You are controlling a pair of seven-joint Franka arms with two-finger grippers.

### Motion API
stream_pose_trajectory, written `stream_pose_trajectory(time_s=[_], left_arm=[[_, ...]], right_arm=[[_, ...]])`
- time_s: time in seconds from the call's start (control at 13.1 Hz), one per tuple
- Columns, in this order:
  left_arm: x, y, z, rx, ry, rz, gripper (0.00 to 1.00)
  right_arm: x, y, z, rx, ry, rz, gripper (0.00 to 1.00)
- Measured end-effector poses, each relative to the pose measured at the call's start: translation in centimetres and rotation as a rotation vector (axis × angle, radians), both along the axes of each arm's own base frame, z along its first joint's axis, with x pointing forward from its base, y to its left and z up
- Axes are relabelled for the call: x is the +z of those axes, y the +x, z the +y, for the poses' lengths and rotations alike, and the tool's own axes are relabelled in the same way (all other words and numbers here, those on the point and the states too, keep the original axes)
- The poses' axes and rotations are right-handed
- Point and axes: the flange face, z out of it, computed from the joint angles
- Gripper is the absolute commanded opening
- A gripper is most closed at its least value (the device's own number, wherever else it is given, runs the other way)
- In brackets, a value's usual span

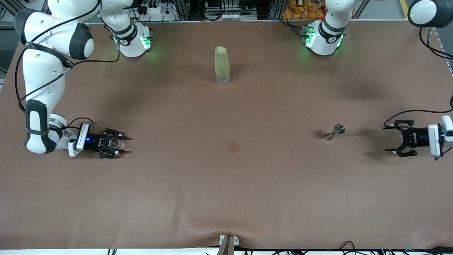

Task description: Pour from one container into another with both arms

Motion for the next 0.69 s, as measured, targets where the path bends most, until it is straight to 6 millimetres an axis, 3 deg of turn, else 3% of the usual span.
stream_pose_trajectory(time_s=[0.23, 0.46, 0.69], left_arm=[[8.0, 3.9, -7.3, 0.121, 0.081, 0.225, 1.0], [15.5, 5.5, -14.0, 0.244, 0.225, 0.389, 1.0], [20.2, 5.5, -18.0, 0.389, 0.443, 0.49, 1.0]], right_arm=[[0.0, -0.2, -0.5, -0.012, 0.003, 0.03, 1.0], [0.4, -1.4, -2.9, 0.007, -0.06, 0.236, 1.0], [5.3, -1.7, -6.3, 0.007, -0.194, 0.554, 1.0]])
